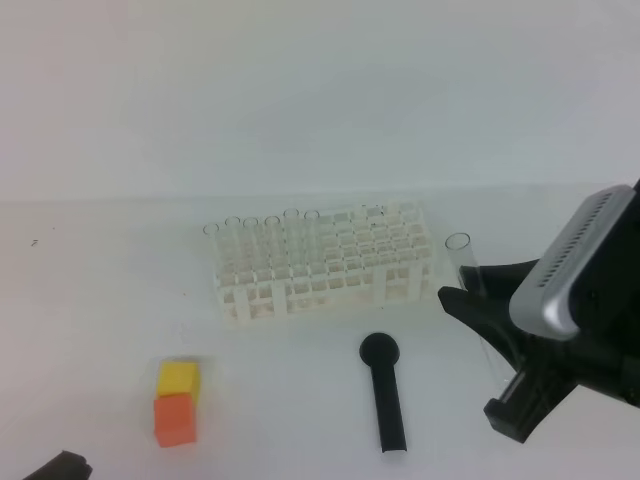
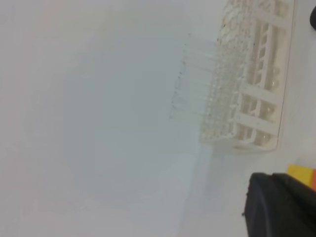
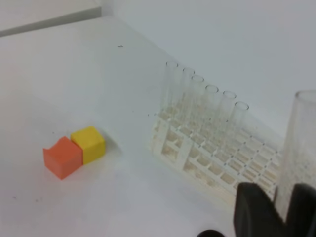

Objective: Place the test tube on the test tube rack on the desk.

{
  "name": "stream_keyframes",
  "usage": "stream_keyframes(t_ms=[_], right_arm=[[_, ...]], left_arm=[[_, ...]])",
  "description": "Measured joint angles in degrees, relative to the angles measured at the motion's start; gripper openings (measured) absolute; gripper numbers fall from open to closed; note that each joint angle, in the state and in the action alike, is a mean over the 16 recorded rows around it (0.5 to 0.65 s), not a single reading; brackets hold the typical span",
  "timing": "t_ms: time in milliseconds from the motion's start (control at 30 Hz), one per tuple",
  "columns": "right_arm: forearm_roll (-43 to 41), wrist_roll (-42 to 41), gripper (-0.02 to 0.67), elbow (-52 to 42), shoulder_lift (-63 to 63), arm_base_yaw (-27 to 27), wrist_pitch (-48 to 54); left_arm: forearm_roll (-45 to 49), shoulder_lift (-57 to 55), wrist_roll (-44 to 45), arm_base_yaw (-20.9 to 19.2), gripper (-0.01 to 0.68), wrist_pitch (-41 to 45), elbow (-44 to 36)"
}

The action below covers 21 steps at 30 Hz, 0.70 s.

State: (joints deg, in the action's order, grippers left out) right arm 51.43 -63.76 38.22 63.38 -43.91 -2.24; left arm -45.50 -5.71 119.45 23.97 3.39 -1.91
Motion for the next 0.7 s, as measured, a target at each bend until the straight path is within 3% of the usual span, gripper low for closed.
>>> stream_keyframes(t_ms=[233, 700], right_arm=[[0.0, -4.3, 0.122, 0.0, 0.3, 0.0, -0.4], [2.3, -15.2, 0.122, 0.0, 0.3, 0.4, -9.9]], left_arm=[[-12.8, 0.0, -0.1, 0.0, -0.001, 0.0, 0.0], [-50.7, 0.0, -1.8, 0.0, -0.001, -0.3, 0.0]])
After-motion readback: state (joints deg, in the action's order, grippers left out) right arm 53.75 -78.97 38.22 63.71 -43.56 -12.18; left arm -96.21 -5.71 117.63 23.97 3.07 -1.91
